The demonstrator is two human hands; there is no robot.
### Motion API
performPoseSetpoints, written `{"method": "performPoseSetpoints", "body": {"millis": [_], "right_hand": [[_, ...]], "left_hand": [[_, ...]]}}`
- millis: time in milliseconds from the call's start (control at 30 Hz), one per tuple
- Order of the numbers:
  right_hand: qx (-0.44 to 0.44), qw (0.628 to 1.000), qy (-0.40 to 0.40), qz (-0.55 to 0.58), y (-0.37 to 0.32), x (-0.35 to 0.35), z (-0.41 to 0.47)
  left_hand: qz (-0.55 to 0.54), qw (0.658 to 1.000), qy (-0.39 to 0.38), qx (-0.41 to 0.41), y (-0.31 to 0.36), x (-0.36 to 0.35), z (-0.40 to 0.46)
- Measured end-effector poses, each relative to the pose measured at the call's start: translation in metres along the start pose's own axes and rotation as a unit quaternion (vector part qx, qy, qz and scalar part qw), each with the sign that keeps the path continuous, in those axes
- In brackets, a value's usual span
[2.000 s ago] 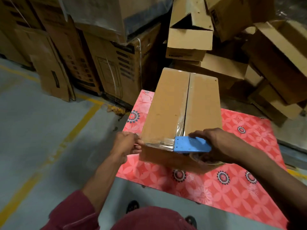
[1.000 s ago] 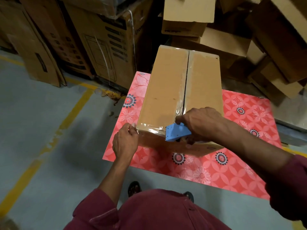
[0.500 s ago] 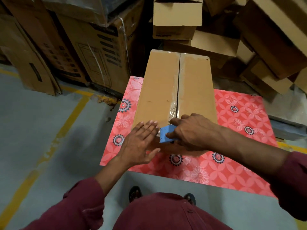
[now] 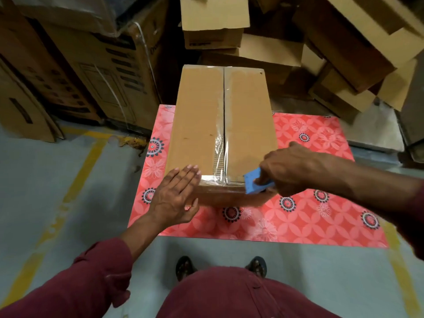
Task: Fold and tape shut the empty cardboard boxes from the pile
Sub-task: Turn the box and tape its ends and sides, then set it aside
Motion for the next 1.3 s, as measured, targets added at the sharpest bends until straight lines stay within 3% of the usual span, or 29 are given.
{"method": "performPoseSetpoints", "body": {"millis": [133, 367, 667, 933, 1100, 1300], "right_hand": [[-0.048, 0.998, -0.045, 0.007, 0.042, -0.034, -0.011], [-0.051, 0.997, -0.027, 0.060, 0.076, -0.062, -0.013], [-0.080, 0.996, -0.034, 0.019, 0.139, -0.125, -0.026], [-0.035, 0.996, 0.011, 0.087, 0.131, -0.149, -0.014], [0.004, 0.993, 0.010, 0.117, 0.127, -0.161, -0.004], [0.041, 0.985, 0.036, 0.166, 0.130, -0.175, 0.007]], "left_hand": [[-0.001, 1.000, 0.006, -0.003, 0.003, -0.003, 0.001], [0.007, 1.000, -0.013, -0.009, 0.003, -0.002, 0.003], [0.022, 1.000, 0.001, -0.009, 0.008, -0.002, 0.006], [0.028, 0.994, -0.049, 0.093, 0.035, 0.014, 0.069], [-0.105, 0.992, -0.065, -0.037, 0.079, -0.014, 0.146], [-0.094, 0.943, -0.239, -0.212, 0.102, -0.064, 0.205]]}}
Point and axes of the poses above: each hand's wrist, its own z-axis towards the middle knuckle, its own x-axis out of the back of the hand, y = z × x, the point moved 4 cm from there along z, towards the middle knuckle, and after that the axes turned 15 degrees about -x, right-handed, at the moved point
